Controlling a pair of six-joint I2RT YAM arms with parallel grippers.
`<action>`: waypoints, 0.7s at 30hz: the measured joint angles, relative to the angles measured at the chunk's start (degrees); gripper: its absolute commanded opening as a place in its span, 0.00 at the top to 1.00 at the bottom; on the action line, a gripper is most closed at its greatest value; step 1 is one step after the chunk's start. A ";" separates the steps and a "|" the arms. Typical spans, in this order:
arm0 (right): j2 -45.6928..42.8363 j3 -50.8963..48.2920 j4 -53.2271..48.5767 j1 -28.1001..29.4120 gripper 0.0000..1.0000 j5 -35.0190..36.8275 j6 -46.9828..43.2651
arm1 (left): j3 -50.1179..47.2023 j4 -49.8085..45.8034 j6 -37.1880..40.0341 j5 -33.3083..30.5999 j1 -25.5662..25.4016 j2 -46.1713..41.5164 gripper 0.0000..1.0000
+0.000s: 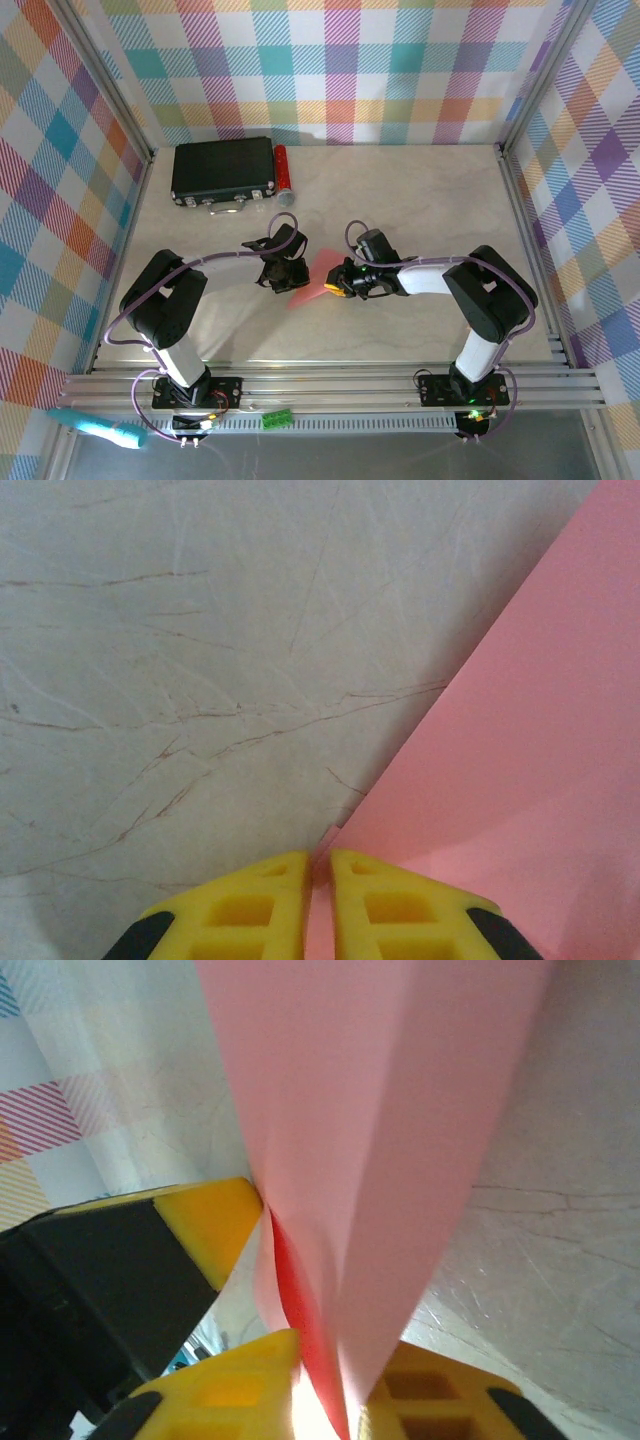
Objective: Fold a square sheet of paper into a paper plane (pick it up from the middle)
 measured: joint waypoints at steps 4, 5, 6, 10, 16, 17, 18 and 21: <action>-0.20 0.00 0.09 0.00 0.91 0.48 0.57 | 0.00 -0.17 0.02 -0.02 0.00 -0.35 0.84; -0.33 0.00 0.07 0.00 0.92 0.72 0.59 | 0.00 -0.39 0.02 -0.09 0.00 -0.55 0.83; -0.61 0.00 -0.11 0.00 0.93 1.01 0.72 | 0.00 -0.68 0.02 -0.15 0.00 -0.92 0.82; -2.21 0.02 -1.79 0.00 0.94 2.32 0.66 | 0.00 -2.23 0.52 -1.16 0.00 -4.26 0.73; -5.38 0.02 -6.51 -0.37 0.95 4.74 0.15 | -0.55 -0.81 4.37 -1.40 0.00 -11.91 0.62; -5.75 0.02 -7.28 -0.63 0.95 5.05 0.11 | -1.27 0.20 5.33 -1.36 0.00 -13.09 0.60; -6.01 0.02 -7.98 -0.94 0.95 5.27 0.11 | -1.99 0.98 6.23 -1.36 -0.02 -14.01 0.59; -6.45 0.02 -9.27 -1.75 0.95 5.49 0.13 | -4.07 2.93 9.11 -1.36 -0.66 -15.32 0.52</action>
